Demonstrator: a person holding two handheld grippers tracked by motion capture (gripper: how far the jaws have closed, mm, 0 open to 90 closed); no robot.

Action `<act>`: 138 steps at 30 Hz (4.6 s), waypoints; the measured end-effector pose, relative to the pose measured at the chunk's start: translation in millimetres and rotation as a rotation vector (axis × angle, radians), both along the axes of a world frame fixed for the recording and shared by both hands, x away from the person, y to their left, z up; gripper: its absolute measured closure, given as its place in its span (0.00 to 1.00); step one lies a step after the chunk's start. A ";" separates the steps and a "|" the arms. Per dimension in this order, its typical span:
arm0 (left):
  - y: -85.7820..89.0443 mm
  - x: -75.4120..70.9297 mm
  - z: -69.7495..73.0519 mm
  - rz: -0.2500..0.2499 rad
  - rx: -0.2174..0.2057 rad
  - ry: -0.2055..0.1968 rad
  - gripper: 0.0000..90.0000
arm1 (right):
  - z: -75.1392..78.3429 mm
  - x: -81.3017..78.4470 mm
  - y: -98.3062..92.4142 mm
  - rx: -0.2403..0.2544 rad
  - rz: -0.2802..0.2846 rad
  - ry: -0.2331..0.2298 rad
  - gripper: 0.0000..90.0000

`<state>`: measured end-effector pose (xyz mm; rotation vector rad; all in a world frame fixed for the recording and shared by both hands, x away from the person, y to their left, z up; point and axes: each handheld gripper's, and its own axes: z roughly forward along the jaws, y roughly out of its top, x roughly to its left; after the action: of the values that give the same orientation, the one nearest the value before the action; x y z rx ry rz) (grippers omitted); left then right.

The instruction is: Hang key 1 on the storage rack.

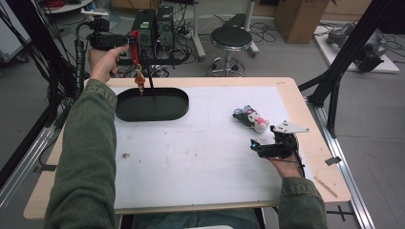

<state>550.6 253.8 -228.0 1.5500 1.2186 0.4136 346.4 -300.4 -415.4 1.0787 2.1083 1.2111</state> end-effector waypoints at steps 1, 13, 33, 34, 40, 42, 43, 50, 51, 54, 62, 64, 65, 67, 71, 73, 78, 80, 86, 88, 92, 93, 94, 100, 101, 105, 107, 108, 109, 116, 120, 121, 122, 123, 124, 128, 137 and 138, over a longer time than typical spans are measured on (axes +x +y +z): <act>-1.6 2.7 0.0 0.004 0.025 0.009 0.83 | -0.2 0.1 0.0 -0.001 -0.001 0.000 0.01; 8.1 16.6 -4.5 -0.024 -0.082 -0.006 0.43 | -0.3 -3.4 -7.4 0.001 -0.011 0.012 0.01; 14.1 -33.6 17.2 -0.142 0.052 -0.096 0.02 | 1.6 -1.6 -0.3 -0.007 0.005 -0.012 0.01; 13.8 -36.5 17.6 -0.137 0.056 -0.098 0.02 | 1.6 -1.6 -0.3 -0.007 0.005 -0.012 0.01; 10.9 -51.1 15.8 -0.134 0.109 -0.099 0.02 | 1.5 -1.7 1.9 -0.011 0.009 -0.011 0.01; 10.7 -55.1 13.0 -0.133 0.128 -0.081 0.02 | 1.5 -1.8 1.9 -0.011 0.011 -0.010 0.01; 10.5 -57.0 11.5 -0.132 0.135 -0.084 0.02 | 1.4 -1.7 1.8 -0.011 0.010 -0.009 0.01; 7.6 -81.0 -2.1 -0.154 0.176 -0.125 0.02 | 1.5 -1.5 1.3 -0.013 0.013 -0.011 0.01; 7.3 -83.3 -3.6 -0.155 0.175 -0.124 0.02 | 1.3 -1.1 1.1 -0.015 0.013 -0.012 0.01; 7.3 -87.9 -5.6 -0.155 0.181 -0.128 0.02 | 0.6 -1.0 1.6 -0.018 0.016 -0.009 0.01; 11.2 -111.1 -9.7 -0.184 0.230 -0.087 0.02 | 3.4 -4.2 2.2 0.006 0.006 -0.012 0.01; 12.5 -114.2 -10.1 -0.182 0.232 -0.088 0.02 | 3.3 -3.9 2.4 0.000 0.009 -0.015 0.01; 15.4 -120.3 -11.2 -0.180 0.237 -0.090 0.02 | 2.5 -3.3 3.3 -0.012 0.008 -0.016 0.01; 16.3 -123.5 -12.4 -0.175 0.231 -0.092 0.02 | 2.3 -3.0 4.2 -0.015 0.007 -0.014 0.01; 23.1 -136.2 -23.7 -0.160 0.230 -0.093 0.02 | 1.7 -1.5 3.8 -0.017 0.007 -0.017 0.01; 24.0 -137.9 -27.5 -0.157 0.226 -0.088 0.02 | 1.4 -1.1 4.4 -0.012 0.004 -0.012 0.01; 31.5 -148.9 -43.0 -0.153 0.245 -0.064 0.02 | 1.4 -2.0 5.1 -0.018 0.001 -0.009 0.01; 32.5 -151.1 -44.5 -0.149 0.243 -0.064 0.02 | 1.2 -1.9 5.3 -0.019 -0.002 -0.007 0.01; 38.9 -167.6 -58.4 -0.133 0.247 -0.052 0.02 | 1.0 -2.6 6.5 -0.030 0.002 -0.008 0.01; 39.5 -170.5 -60.4 -0.128 0.247 -0.053 0.02 | 1.1 -2.7 6.5 -0.027 0.001 -0.007 0.01; 43.1 -182.0 -69.8 -0.129 0.236 -0.052 0.02 | 1.2 -2.6 5.9 -0.030 0.000 -0.010 0.01; 43.6 -184.3 -71.7 -0.129 0.240 -0.051 0.02 | 1.1 -2.6 6.1 -0.029 -0.001 -0.010 0.01; 43.8 -186.9 -73.7 -0.135 0.247 -0.053 0.02 | 1.1 -2.8 6.2 -0.029 -0.001 -0.009 0.01; 42.7 -199.1 -83.7 -0.156 0.260 -0.044 0.04 | 1.0 -2.8 6.6 -0.028 -0.002 -0.006 0.01; 42.1 -203.5 -87.8 -0.156 0.269 -0.038 0.06 | 1.1 -2.8 6.5 -0.028 -0.002 -0.008 0.01; 43.9 -210.6 -96.0 -0.161 0.254 -0.050 0.08 | 1.5 -3.2 5.8 -0.025 -0.004 -0.009 0.01; 45.5 -214.1 -99.9 -0.152 0.251 -0.058 0.08 | 1.4 -3.1 5.8 -0.028 -0.004 -0.010 0.01; 47.0 -216.7 -102.2 -0.146 0.253 -0.062 0.08 | 1.2 -2.9 5.8 -0.028 -0.002 -0.009 0.01; 47.8 -218.2 -103.8 -0.140 0.247 -0.065 0.08 | 1.1 -3.0 6.0 -0.026 -0.001 -0.002 0.01; 60.4 -233.6 -122.6 -0.074 0.214 -0.086 0.08 | 0.9 -2.0 5.5 -0.026 -0.003 -0.008 0.01; 65.4 -240.9 -135.1 -0.058 0.214 -0.070 0.08 | 0.8 -2.1 5.3 -0.030 -0.002 -0.009 0.01; 65.7 -242.5 -137.7 -0.059 0.210 -0.064 0.08 | 0.8 -2.1 5.4 -0.028 -0.003 -0.006 0.01; 66.0 -244.5 -139.8 -0.064 0.217 -0.058 0.08 | 0.7 -1.9 5.5 -0.027 -0.003 -0.006 0.01; 66.1 -246.6 -141.9 -0.067 0.219 -0.056 0.08 | 0.5 -1.8 5.7 -0.028 -0.003 -0.004 0.01; 66.3 -248.9 -144.2 -0.067 0.215 -0.056 0.08 | 0.3 -1.8 5.9 -0.031 0.000 -0.002 0.01; 68.1 -255.9 -153.0 -0.072 0.205 -0.050 0.08 | 0.4 -1.8 5.8 -0.033 -0.001 -0.006 0.01; 70.6 -267.3 -169.5 -0.035 0.245 -0.064 0.09 | 0.2 -2.1 5.3 -0.028 -0.005 0.001 0.01; 70.4 -269.2 -170.1 -0.023 0.259 -0.075 0.09 | -0.2 -1.9 5.0 -0.027 -0.006 0.008 0.01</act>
<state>281.5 324.2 -398.1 1.7500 1.1205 0.6291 344.5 -295.4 -415.6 1.0794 2.1202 1.1741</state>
